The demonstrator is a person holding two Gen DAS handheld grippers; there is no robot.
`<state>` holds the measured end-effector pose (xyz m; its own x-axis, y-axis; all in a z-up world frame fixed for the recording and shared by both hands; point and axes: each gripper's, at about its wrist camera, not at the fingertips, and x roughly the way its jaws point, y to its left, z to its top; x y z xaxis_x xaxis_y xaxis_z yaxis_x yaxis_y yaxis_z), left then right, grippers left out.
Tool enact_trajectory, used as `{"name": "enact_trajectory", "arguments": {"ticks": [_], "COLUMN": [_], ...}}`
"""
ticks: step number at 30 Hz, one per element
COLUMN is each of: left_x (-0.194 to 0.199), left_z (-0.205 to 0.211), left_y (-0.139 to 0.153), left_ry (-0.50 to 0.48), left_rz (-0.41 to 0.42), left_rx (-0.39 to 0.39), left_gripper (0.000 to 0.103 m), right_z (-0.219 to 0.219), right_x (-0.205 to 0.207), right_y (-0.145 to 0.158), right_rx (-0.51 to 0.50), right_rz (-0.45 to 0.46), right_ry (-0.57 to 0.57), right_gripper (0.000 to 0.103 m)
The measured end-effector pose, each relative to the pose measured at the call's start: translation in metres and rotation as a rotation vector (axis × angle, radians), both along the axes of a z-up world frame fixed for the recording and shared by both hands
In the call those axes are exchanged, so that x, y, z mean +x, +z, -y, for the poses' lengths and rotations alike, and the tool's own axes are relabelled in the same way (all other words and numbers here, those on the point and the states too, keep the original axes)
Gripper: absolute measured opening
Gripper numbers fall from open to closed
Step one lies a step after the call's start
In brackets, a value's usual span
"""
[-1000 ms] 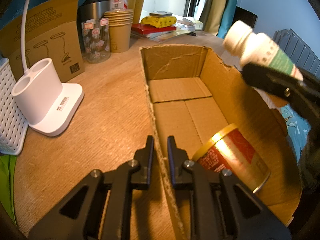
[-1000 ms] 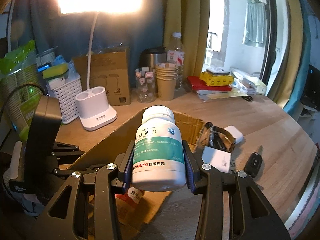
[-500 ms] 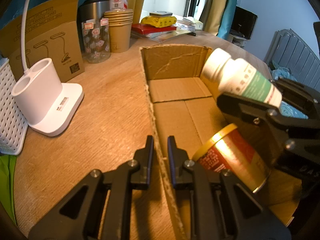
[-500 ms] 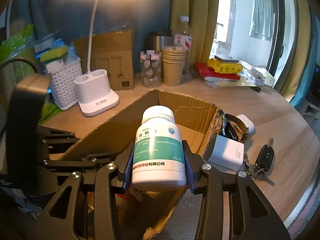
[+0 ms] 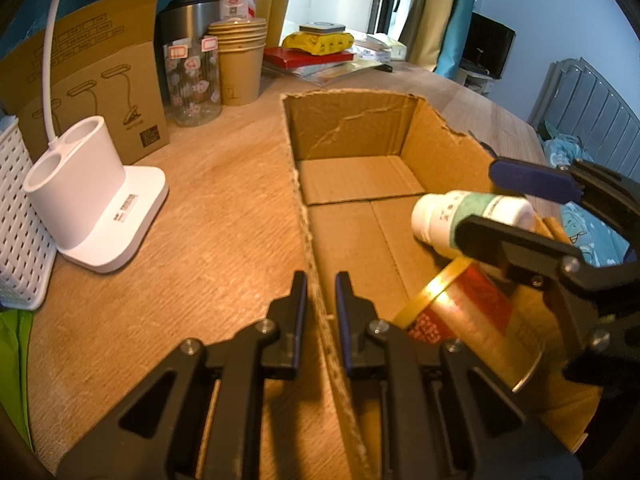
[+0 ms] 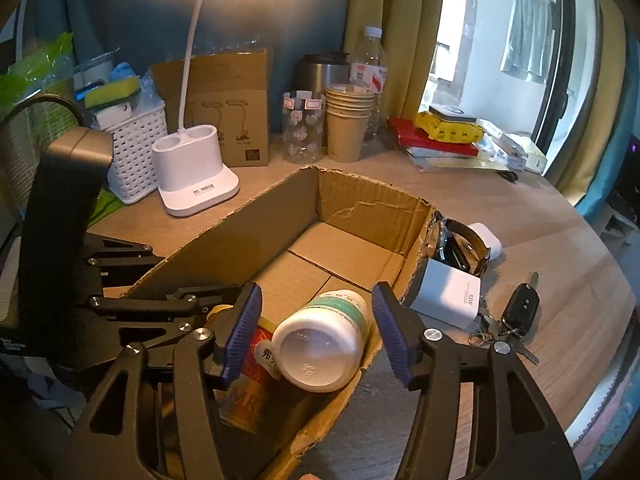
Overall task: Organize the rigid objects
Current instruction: 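Lower the medicine bottle into the box and open the right gripper, then withdraw the right gripper from the box toward the black car key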
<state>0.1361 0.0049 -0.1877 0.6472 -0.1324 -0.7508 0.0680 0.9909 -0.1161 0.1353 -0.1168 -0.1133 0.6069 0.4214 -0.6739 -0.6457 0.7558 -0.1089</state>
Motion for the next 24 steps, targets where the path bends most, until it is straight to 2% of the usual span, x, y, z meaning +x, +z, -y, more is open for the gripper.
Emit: {"name": "enact_trajectory", "arguments": {"ticks": [9, 16, 24], "left_x": [0.000, 0.000, 0.000], "left_z": [0.000, 0.000, 0.000], "left_y": [0.000, 0.000, 0.000], "left_ry": [0.000, 0.000, 0.001], "left_rz": [0.000, 0.000, 0.000], "left_rx": [0.000, 0.000, 0.001], "left_gripper": [0.015, 0.016, 0.016], "right_z": [0.013, 0.041, 0.061], "right_x": [-0.003, 0.002, 0.005], "right_y": [0.014, 0.035, 0.045], "right_rx": [0.042, 0.124, 0.138], "right_rz": [0.027, 0.053, 0.078], "right_ry": [-0.028, -0.111, -0.156], "right_gripper": [0.061, 0.061, 0.061]}}
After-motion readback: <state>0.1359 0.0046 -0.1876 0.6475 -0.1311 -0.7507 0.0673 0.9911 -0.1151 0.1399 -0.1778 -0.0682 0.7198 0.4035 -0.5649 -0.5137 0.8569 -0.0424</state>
